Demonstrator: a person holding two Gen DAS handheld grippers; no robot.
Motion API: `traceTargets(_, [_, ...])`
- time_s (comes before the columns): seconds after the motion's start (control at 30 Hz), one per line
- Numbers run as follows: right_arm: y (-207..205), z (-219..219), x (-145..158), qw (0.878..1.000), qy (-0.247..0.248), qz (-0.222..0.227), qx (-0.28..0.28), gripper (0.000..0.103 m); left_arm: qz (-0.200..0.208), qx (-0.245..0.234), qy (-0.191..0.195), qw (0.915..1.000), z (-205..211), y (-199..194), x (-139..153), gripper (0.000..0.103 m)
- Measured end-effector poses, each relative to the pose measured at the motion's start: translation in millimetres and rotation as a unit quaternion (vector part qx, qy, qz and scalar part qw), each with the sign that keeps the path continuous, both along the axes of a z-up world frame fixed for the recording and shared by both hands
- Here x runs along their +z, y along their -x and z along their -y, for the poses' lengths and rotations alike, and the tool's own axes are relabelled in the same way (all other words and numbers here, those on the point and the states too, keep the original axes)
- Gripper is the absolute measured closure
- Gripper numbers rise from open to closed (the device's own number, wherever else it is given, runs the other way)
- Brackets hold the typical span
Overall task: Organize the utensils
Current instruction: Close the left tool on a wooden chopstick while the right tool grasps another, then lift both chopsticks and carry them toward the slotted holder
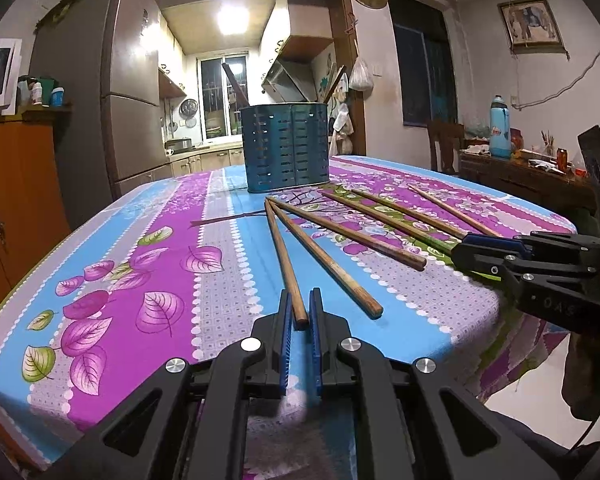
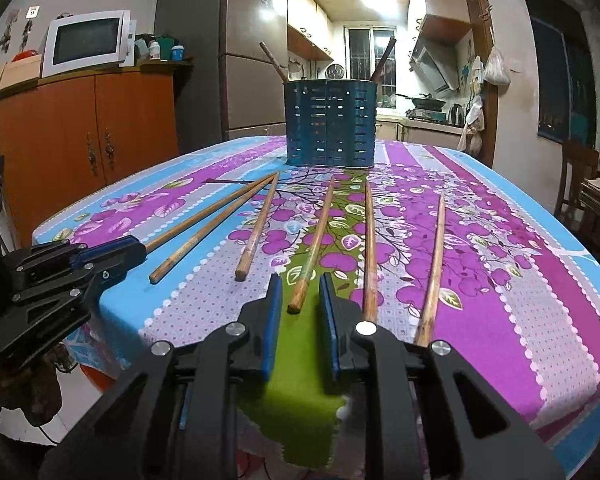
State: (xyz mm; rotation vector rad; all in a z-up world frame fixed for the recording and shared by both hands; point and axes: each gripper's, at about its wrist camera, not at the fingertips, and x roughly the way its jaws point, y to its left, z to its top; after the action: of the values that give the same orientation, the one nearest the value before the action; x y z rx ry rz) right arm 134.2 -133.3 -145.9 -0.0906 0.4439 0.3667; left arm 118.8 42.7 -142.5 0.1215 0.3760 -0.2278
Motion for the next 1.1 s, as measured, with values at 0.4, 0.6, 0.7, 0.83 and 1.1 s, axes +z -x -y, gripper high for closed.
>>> traceTargets(0.4, [3, -1, -3, 1.000, -0.001, 0.015, -0.001, 0.093, 0.026, 0.009, 0.006, 0.9996, 1, 3, -6, 0.093])
traceTargets(0.6, [4, 3, -3, 1.000, -0.023, 0.014, -0.006, 0.098, 0.018, 0.013, 0.012, 0.9997, 0, 1, -2, 0.095])
traceTargets(0.7, [6, 7, 1, 0.999, -0.029, 0.017, -0.008, 0.098, 0.024, 0.010, 0.012, 0.9996, -1, 3, 4, 0.095])
traceTargets(0.83, [12, 10, 18, 0.999, -0.030, 0.032, -0.005, 0.098, 0.041, 0.009, 0.017, 0.9990, -2, 9, 21, 0.096])
traceTargets(1.1, [28, 18, 86, 0.994, -0.012, 0.108, 0.012, 0.098, 0.103, 0.009, 0.030, 0.9942, -6, 23, 78, 0.096])
